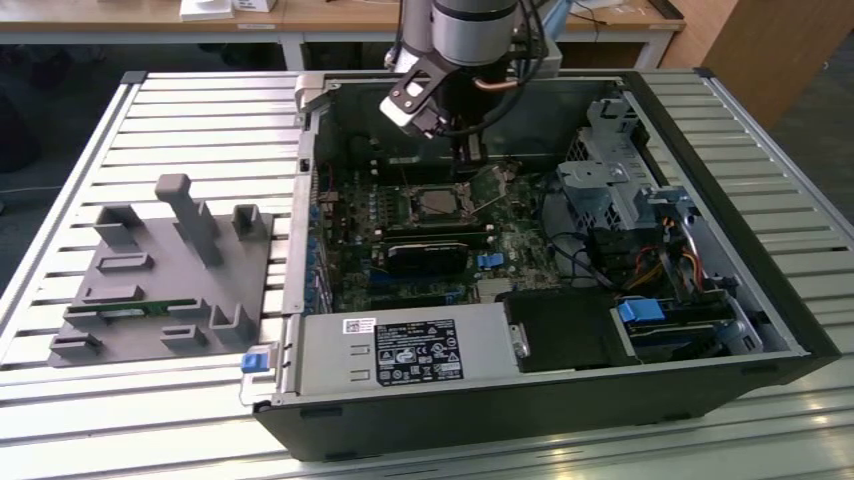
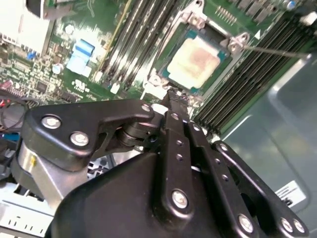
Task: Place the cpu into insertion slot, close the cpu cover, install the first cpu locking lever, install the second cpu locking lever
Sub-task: 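Close the cpu cover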
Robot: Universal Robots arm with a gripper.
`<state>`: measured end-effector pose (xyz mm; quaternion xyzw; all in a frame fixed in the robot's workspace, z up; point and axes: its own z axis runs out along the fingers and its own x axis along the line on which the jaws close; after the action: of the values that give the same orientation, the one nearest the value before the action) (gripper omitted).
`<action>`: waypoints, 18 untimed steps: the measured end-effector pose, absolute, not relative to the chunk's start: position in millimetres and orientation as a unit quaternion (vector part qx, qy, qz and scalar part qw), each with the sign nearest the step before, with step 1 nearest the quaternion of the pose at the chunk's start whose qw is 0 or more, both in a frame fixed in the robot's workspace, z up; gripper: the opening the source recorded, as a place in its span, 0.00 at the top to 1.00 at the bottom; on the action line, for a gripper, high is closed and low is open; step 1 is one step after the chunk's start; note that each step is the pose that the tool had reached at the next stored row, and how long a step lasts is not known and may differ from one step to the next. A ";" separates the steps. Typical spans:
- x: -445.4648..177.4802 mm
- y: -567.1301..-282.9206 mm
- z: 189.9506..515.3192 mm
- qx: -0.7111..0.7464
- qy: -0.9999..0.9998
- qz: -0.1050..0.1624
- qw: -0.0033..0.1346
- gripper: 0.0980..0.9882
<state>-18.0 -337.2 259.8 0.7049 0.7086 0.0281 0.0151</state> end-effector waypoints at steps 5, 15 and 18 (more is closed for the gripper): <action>-10.2 -337.4 259.8 0.705 0.709 0.026 0.011 0.99; 3.5 -333.4 259.6 0.702 0.712 0.025 0.010 0.99; 3.5 -333.3 259.5 0.702 0.712 0.025 0.010 0.99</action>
<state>3.5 -333.3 259.5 0.7016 0.7120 0.0255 0.0101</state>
